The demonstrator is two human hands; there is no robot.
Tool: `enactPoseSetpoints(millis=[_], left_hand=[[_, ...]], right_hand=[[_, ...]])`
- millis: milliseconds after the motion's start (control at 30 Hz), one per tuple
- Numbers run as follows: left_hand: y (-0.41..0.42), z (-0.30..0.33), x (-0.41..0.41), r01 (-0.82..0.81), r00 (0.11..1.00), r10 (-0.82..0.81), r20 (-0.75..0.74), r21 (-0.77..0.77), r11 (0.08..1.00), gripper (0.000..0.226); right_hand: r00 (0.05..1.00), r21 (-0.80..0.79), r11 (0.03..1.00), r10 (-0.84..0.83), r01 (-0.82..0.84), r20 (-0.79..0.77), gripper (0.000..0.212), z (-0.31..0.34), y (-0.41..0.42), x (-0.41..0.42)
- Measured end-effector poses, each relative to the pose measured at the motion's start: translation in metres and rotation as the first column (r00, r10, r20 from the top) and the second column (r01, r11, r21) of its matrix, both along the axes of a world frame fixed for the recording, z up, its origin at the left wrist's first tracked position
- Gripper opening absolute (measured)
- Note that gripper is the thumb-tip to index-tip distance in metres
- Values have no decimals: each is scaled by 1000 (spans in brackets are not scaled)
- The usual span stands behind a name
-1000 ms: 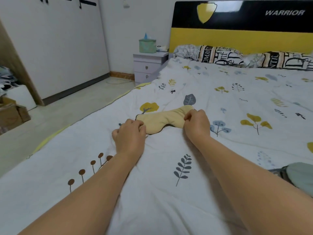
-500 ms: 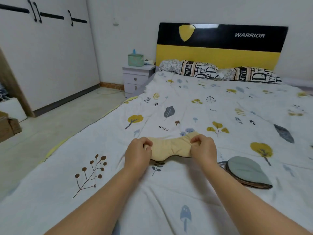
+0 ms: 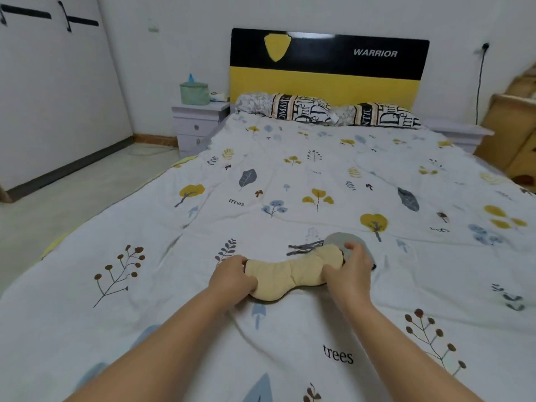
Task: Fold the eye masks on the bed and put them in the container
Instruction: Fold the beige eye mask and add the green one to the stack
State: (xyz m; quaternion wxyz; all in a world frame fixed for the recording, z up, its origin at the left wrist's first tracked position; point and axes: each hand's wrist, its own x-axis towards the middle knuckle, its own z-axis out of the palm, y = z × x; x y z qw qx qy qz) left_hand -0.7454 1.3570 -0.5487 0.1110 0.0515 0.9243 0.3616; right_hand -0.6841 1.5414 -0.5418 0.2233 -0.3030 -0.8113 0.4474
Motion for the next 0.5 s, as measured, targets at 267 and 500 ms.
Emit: enactPoseSetpoints(millis=[267, 500], left_hand=[[-8, 0, -2, -11, 1000, 11, -2, -45, 999, 22], [-15, 1, -10, -103, 995, 101, 21, 155, 983, 48]], right_hand=[[970, -29, 999, 22, -30, -243, 43, 4, -17, 1], [790, 478, 719, 608, -504, -82, 22, -12, -77, 13]])
